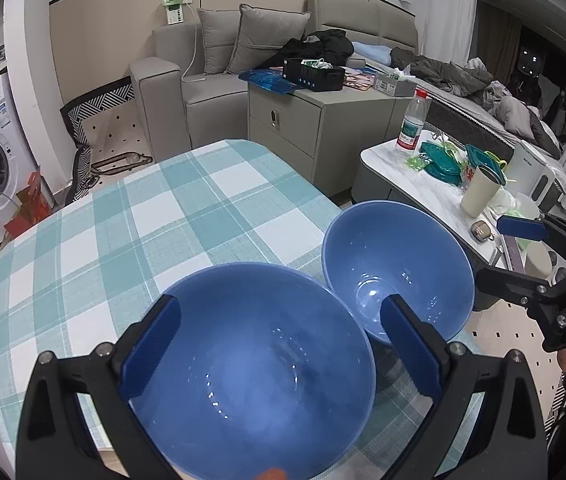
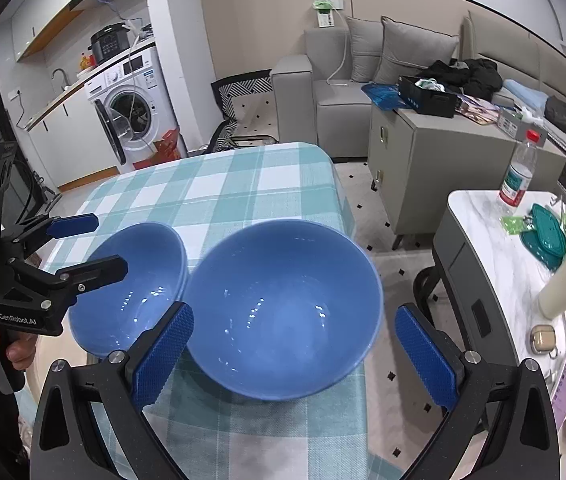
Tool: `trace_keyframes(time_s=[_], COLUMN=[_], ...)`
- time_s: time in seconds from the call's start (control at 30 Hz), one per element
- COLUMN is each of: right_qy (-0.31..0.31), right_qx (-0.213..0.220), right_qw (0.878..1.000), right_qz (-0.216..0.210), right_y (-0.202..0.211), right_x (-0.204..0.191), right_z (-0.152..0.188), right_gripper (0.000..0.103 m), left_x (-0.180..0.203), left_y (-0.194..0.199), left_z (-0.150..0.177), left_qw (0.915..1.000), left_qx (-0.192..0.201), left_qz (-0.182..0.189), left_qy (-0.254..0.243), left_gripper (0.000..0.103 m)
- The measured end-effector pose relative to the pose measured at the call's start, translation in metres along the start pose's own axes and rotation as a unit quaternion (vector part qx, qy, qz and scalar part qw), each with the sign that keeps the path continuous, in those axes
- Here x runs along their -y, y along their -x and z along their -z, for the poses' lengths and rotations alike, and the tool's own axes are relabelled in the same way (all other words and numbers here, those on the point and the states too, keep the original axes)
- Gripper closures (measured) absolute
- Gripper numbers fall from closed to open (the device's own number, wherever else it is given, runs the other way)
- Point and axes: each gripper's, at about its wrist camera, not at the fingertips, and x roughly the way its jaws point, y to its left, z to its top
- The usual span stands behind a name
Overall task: Organize plates and bowls
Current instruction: 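Pull both open grippers back and move toward the other blue bowl, then bring both open grippers to the rim of the blue bowl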
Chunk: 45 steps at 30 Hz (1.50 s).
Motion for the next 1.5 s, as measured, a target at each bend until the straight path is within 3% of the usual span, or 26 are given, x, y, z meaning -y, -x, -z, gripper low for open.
trace_keyframes(time_s=[0.63,1.23,1.5], right_qy=[-0.020,-0.051,-0.054], right_qx=[-0.024,-0.036,-0.041], right_qw=[0.999,0.998,0.998], right_qz=[0.025,0.001,-0.003], right_y=[-0.022,-0.036,-0.041], right_x=[0.019,0.033,0.034], right_z=[0.013,0.020,0.025], right_gripper=[0.001,0.001,0.001], left_x=[0.025,0.037,0.041], left_y=[-0.030,-0.050,-0.058], left_z=[-0.007,-0.015,-0.020], left_qw=[0.9989,0.9970,0.9965], left_qx=[-0.027,-0.045,-0.045], left_qz=[0.013,0.033,0.039], left_qy=[-0.036,-0.054,-0.059], left_gripper=[0.002,0.004,0.009])
